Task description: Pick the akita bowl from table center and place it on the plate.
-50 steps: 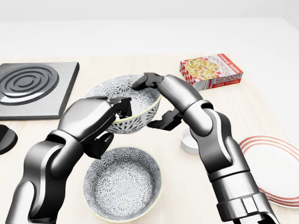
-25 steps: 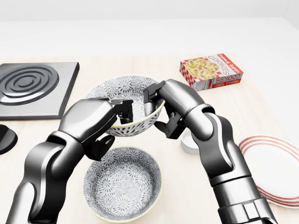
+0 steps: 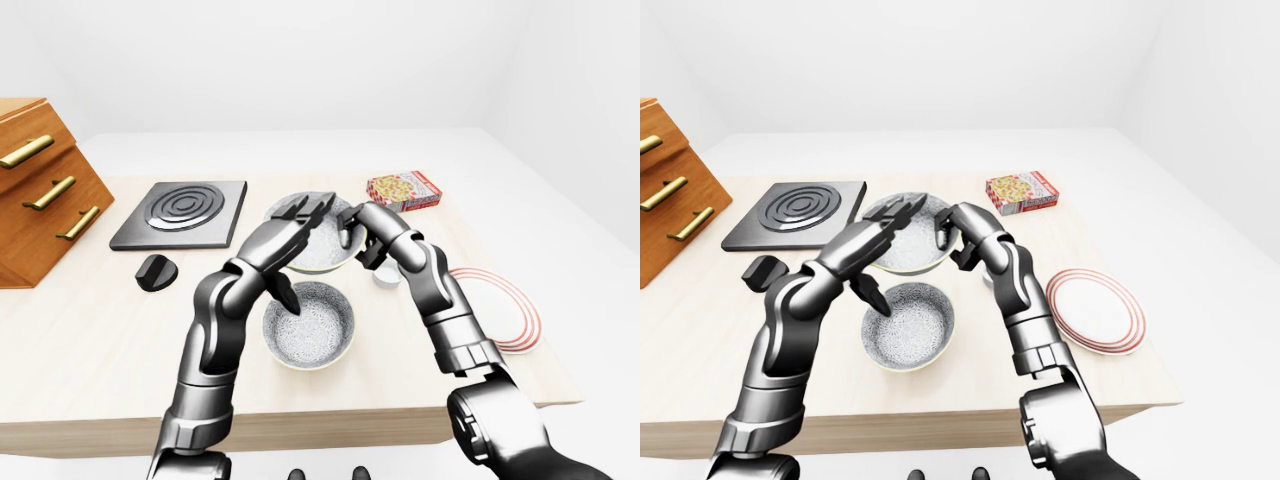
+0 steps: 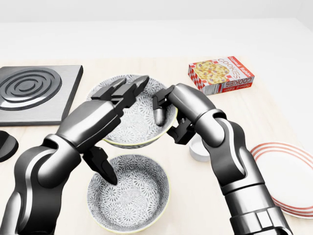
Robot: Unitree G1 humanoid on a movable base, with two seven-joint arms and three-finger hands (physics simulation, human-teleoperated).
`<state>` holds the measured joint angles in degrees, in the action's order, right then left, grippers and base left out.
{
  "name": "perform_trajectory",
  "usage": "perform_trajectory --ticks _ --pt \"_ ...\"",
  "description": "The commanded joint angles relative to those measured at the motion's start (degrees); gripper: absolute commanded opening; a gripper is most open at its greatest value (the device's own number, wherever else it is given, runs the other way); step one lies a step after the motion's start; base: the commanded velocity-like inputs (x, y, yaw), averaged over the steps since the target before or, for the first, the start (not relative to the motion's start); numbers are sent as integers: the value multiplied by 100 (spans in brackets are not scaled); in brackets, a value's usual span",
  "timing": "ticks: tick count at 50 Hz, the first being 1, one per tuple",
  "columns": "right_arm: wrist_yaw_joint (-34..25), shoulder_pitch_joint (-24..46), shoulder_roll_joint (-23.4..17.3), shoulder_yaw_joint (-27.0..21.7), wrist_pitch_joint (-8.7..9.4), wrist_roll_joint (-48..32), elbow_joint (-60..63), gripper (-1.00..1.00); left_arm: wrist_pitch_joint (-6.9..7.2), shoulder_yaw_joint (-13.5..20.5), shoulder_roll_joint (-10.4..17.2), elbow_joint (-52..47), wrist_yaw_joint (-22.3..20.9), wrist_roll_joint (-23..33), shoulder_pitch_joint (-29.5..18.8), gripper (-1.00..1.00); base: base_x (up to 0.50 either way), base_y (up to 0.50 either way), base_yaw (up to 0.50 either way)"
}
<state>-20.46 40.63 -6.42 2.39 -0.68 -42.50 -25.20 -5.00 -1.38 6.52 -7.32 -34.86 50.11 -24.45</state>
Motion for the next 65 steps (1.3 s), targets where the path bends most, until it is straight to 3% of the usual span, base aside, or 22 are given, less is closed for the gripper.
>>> perform_trajectory --ticks 1,3,4,6,8,10,12,15,17,21,23,24,35,44,65 --pt "96 69 -35 -127 -55 265 18 -100 0 150 -57 -1012 -514 -1822 91 100 0 0 0" --pt "89 69 -53 -139 -33 282 50 -100 889 311 -154 -1638 -514 -2610 -12 100 0 0 0" --pt "88 62 -60 -143 -24 288 70 -100 1000 424 -171 -1893 -514 -2936 -163 100 0 0 0" --pt "83 39 -69 -144 -17 295 97 -100 1000 648 -23 -1937 -514 -3498 -481 100 0 0 0" --pt "77 -17 -91 -159 -8 303 155 -100 1000 1213 58 -1942 -514 -4479 -995 100 0 0 0" --pt "60 -63 -107 -168 8 309 226 -100 1000 1380 304 -1806 -359 -5236 -1123 100 0 0 0" --pt "41 -105 -137 -190 29 317 290 -100 1000 1826 481 -1451 474 -6119 -1376 100 0 0 0" --pt "17 -168 -175 -214 63 321 385 -100 1000 1877 911 -1082 1337 -6863 -1318 100 0 0 0" --pt "-5 -207 -195 -225 86 321 456 -100 1000 1838 1139 -948 1692 -7232 -1272 100 0 0 0" --pt "-83 -364 -256 -280 163 342 720 -100 1000 1589 1414 -688 2023 -6869 -1006 100 0 0 0" --pt "-153 -543 -314 -337 210 367 972 -100 1000 1498 1456 -559 2082 -6516 -929 100 0 0 0" --pt "-191 -635 -347 -364 229 377 1097 -100 1000 1382 1495 -383 2176 -6012 -861 100 0 0 0" --pt "-560 -1406 -724 -784 531 544 2323 -100 1000 1273 1249 418 2175 -4810 -803 100 0 0 0" --pt "-773 -2021 -985 -1243 568 745 3212 -100 1000 1257 1151 552 2156 -4641 -730 100 0 0 0" --pt "-564 -2777 -1316 -1992 568 1024 3566 -100 1000 1276 1144 670 2136 -4624 -734 100 0 0 0"
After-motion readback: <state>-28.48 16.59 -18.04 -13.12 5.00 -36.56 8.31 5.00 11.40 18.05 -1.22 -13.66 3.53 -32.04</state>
